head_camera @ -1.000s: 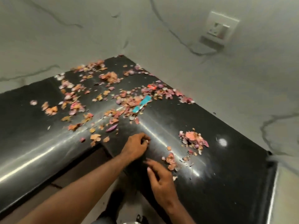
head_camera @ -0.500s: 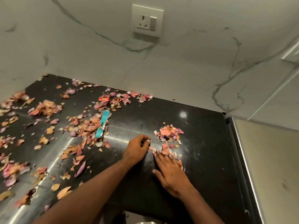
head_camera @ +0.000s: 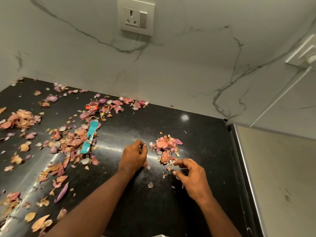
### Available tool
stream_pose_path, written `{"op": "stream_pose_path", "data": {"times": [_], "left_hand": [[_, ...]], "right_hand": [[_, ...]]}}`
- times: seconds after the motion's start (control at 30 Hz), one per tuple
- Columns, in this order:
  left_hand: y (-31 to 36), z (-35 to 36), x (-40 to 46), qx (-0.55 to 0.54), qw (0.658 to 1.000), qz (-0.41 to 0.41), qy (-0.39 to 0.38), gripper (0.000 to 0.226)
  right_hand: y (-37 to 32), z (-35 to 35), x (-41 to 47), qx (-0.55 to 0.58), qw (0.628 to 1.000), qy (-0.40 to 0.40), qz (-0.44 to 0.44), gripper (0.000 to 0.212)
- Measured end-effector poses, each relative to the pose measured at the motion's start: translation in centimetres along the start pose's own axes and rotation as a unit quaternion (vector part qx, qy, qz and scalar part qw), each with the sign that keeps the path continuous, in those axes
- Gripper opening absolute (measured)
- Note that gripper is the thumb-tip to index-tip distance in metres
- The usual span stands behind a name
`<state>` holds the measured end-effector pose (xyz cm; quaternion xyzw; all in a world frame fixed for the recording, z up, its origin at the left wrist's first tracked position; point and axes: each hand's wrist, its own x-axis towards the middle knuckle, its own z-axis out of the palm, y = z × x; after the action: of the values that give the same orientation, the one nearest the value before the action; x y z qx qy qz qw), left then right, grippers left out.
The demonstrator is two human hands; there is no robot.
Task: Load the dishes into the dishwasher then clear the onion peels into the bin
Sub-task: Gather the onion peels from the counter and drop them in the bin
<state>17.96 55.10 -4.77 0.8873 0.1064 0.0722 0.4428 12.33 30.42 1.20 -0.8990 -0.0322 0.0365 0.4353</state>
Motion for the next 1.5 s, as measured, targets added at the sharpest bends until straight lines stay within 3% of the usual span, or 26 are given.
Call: {"op": "stream_pose_path", "data": {"times": [0.07,0.13,0.17,0.23,0.43,0.57,0.7,0.77,0.83,0.93,1.0,1.1,1.2,1.4,1.5], "left_hand": [[0.1,0.0,0.1,0.006,1.000,0.007,0.004,0.013],[0.0,0.0,0.1,0.006,1.000,0.013,0.001,0.012],[0.0,0.0,0.0,0.006,1.000,0.016,0.000,0.011],[-0.1,0.1,-0.2,0.007,1.000,0.016,0.005,0.011],[0.2,0.0,-0.1,0.010,1.000,0.019,0.003,0.009],[0.3,0.0,-0.4,0.005,1.000,0.024,0.004,0.009],[-0.1,-0.2,-0.3,-0.040,0.999,0.021,-0.004,0.009],[-0.1,-0.3,-0.5,-0.062,0.998,0.021,-0.002,0.009],[-0.1,-0.5,-0.7,-0.085,0.996,0.020,-0.003,0.010],[0.1,-1.0,-0.9,-0.115,0.993,0.021,-0.003,0.012],[0.2,-1.2,-0.7,-0.131,0.991,0.019,0.005,0.014],[0.2,-1.4,-0.6,-0.139,0.990,0.016,0.011,0.014],[0.5,-1.5,-0.6,-0.154,0.988,0.010,0.011,0.012],[0.5,-1.9,-0.5,-0.166,0.986,0.011,0.013,0.011],[0.6,-1.9,-0.5,-0.166,0.986,0.013,0.009,0.010]], "right_hand": [[1.0,-1.0,-0.2,-0.087,0.996,0.002,0.030,0.046],[2.0,-1.9,-0.4,-0.214,0.971,-0.044,0.098,0.080],[2.3,-2.1,-0.5,-0.240,0.959,-0.062,0.135,0.095],[2.5,-2.1,-0.4,-0.199,0.963,-0.081,0.165,0.103],[0.3,1.5,0.8,-0.071,0.991,-0.106,0.029,0.057],[-0.7,1.8,2.1,-0.080,0.994,-0.052,-0.061,0.045],[-1.4,1.2,6.0,-0.016,0.998,0.022,-0.056,0.031],[-1.0,1.2,8.9,-0.023,1.000,0.005,-0.011,0.040],[-0.4,1.5,11.4,-0.077,0.994,-0.058,0.049,0.076],[0.4,3.2,13.8,-0.140,0.984,-0.106,0.030,0.094],[0.1,4.3,14.3,-0.133,0.982,-0.134,-0.020,0.086],[-0.6,5.6,13.8,-0.089,0.977,-0.175,-0.084,0.056],[-0.5,6.0,11.6,-0.052,0.977,-0.162,-0.128,0.034],[-0.2,4.3,6.4,-0.041,0.968,-0.164,-0.184,0.029],[-1.0,2.6,5.2,0.006,0.977,-0.131,-0.168,0.030]]}}
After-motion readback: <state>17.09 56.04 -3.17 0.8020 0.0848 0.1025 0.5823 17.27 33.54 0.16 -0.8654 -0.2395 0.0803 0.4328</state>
